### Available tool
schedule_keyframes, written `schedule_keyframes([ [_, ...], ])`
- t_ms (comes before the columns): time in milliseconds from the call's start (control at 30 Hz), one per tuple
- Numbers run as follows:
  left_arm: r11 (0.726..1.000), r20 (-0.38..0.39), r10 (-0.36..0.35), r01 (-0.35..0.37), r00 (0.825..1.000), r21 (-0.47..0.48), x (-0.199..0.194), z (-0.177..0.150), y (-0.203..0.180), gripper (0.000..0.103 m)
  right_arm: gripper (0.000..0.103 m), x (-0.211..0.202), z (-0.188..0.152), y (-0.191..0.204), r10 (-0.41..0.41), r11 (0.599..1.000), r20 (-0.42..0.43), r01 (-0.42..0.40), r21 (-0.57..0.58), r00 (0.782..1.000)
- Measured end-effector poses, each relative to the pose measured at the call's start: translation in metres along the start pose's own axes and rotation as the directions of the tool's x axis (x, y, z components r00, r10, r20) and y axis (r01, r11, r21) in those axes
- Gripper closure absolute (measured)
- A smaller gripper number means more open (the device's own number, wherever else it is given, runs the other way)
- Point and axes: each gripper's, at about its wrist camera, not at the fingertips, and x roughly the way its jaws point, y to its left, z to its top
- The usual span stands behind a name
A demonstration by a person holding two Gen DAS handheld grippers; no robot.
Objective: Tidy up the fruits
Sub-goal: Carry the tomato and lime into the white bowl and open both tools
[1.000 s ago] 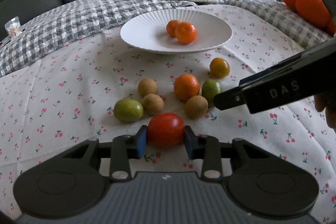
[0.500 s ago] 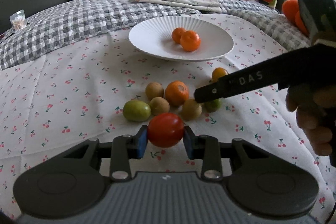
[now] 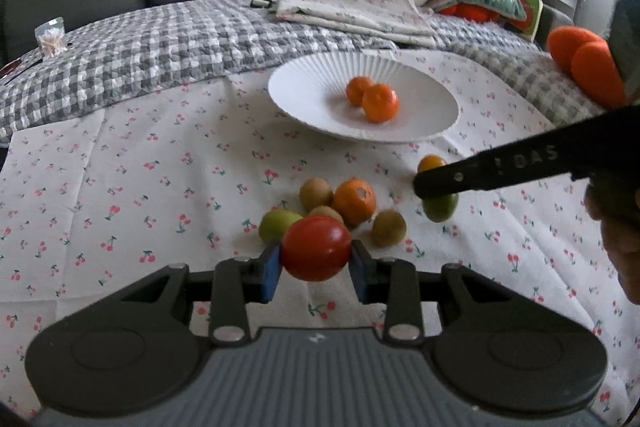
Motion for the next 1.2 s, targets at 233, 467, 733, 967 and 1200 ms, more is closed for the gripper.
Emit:
schedule_keyframes([
  [233, 0.996, 0.052, 0.018, -0.014, 0.998, -0.083, -0.011, 0.014, 0.021, 0.069, 0.077, -0.025, 0.008, 0.0, 0.011, 1.0, 0.05, -0.012, 0.005, 0.999],
  [467, 0.994, 0.051, 0.029, -0.023, 0.998, -0.111, -0.005, 0.025, 0.021, 0.069, 0.077, -0.044, 0.018, -0.013, 0.013, 0.999, 0.093, -0.016, 0.04, 0.996],
  [733, 0.997, 0.068, 0.015, -0.01, 0.998, -0.078, 0.013, 0.051, -0.005, 0.069, 0.077, -0.051, 0.029, -0.028, -0.007, 0.997, 0.124, -0.002, 0.077, 0.992],
  [967, 0.999, 0.067, 0.032, -0.031, 0.997, -0.021, 0.04, 0.066, -0.026, 0.069, 0.077, -0.047, 0.043, -0.051, -0.053, 0.991, 0.142, 0.035, 0.128, 0.988],
  [1200, 0.999, 0.06, 0.05, -0.051, 0.997, 0.013, 0.067, 0.076, -0.033, 0.069, 0.077, -0.036, 0.057, -0.071, -0.084, 0.985, 0.155, 0.059, 0.161, 0.984],
])
